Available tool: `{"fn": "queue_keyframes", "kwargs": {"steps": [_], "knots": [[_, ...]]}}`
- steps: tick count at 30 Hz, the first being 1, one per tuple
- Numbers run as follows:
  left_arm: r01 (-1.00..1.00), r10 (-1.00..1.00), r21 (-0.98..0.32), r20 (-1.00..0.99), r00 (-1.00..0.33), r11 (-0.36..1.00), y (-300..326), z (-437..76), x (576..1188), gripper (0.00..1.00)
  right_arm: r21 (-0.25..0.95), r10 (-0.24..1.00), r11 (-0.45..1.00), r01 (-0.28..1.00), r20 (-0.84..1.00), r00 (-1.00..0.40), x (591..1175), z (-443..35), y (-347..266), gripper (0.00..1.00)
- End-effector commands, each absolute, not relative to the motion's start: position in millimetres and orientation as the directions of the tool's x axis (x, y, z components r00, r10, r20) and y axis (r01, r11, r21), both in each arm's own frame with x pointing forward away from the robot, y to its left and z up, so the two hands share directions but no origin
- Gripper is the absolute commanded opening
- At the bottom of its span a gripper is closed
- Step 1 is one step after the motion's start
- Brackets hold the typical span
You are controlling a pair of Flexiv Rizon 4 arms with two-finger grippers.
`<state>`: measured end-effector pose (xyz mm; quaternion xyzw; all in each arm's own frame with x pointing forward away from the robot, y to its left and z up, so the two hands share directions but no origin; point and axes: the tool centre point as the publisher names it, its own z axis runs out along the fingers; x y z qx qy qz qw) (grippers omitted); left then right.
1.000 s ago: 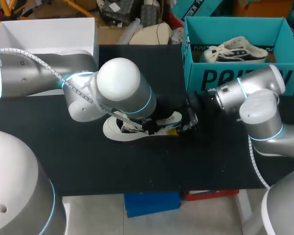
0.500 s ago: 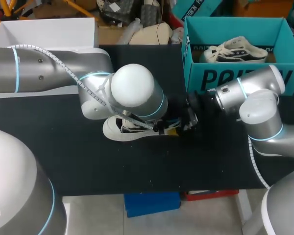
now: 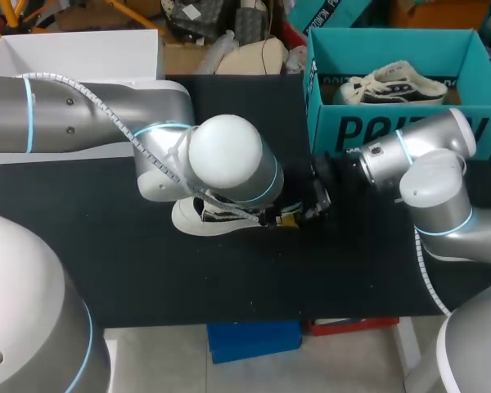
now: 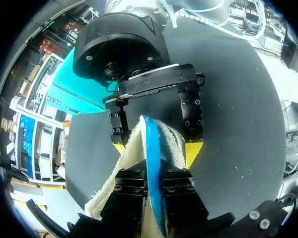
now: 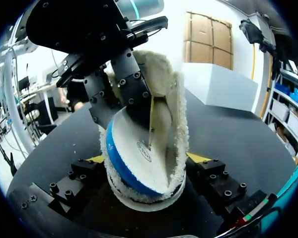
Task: Take the shoe out of the shoebox, open the shoe tongue, remove and reinsert the insole, then place the shoe into the shoebox
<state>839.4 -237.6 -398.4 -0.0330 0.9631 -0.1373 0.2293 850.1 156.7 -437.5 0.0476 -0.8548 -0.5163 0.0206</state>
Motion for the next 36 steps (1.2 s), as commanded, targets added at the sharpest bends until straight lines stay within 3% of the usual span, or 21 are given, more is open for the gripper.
{"fn": "queue_keyframes", "kwargs": {"steps": [1,7,14,36], "knots": [[0.001,-0.121,-0.276,-0.423,-0.898,0.961,-241.5,-402.7,844.0,0.0,0.884,-0.103,0.463,-0.059,-0.013,-0.995,850.7,-439.1,156.4,0.0],[0.022,-0.102,-0.291,-0.404,-0.909,0.956,-237.7,-396.8,842.7,0.0,0.884,-0.103,0.463,-0.059,-0.013,-0.995,850.7,-439.1,156.4,0.0],[0.086,-0.059,-0.433,-0.312,-0.948,0.897,-231.5,-362.0,826.1,0.0,0.884,-0.103,0.463,-0.059,-0.013,-0.995,850.7,-439.1,156.4,0.0],[0.089,0.124,-0.874,-0.033,-0.992,0.477,-243.1,-199.0,775.9,0.0,0.884,-0.103,0.463,-0.059,-0.013,-0.995,850.7,-439.1,156.4,0.0]]}}
